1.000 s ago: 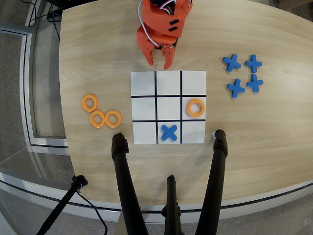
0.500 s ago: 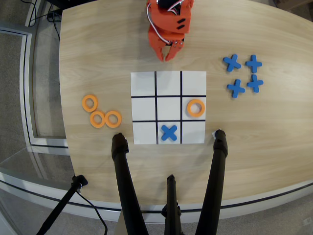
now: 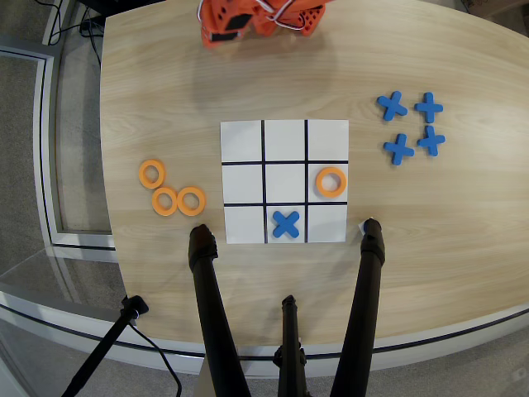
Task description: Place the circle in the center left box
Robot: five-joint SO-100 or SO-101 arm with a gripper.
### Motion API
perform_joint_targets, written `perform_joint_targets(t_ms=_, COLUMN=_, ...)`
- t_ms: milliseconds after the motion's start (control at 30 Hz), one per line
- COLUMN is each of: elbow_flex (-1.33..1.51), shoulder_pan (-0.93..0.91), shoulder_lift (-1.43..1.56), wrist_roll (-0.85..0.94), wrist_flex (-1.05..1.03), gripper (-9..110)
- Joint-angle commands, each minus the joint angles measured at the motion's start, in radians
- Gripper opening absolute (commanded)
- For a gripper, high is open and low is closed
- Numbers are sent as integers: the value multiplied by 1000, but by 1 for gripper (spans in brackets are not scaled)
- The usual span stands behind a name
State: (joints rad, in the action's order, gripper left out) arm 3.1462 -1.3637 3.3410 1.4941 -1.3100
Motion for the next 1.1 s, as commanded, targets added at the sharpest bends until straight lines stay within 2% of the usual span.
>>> perform_joint_targets(t_ms=0, elbow_flex=57, shoulder_pan=-204, shoulder_lift=0, wrist_roll=28, wrist_flex=-3, gripper=0)
perform_joint_targets(t_ms=167, elbow_flex=57, shoulder_pan=-313, shoulder_lift=32, wrist_roll=35, wrist_flex=5, gripper=0)
perform_joint_targets(t_ms=400, elbow_flex=57, shoulder_pan=-308, shoulder_lift=52, wrist_roll=40, wrist_flex=9, gripper=0)
perform_joint_targets(t_ms=533, elbow_flex=57, shoulder_pan=-305, shoulder_lift=52, wrist_roll=130, wrist_flex=8, gripper=0)
perform_joint_targets(t_ms=1067, elbow_flex=57, shoulder_pan=-299, shoulder_lift=52, wrist_roll=124, wrist_flex=9, gripper=0)
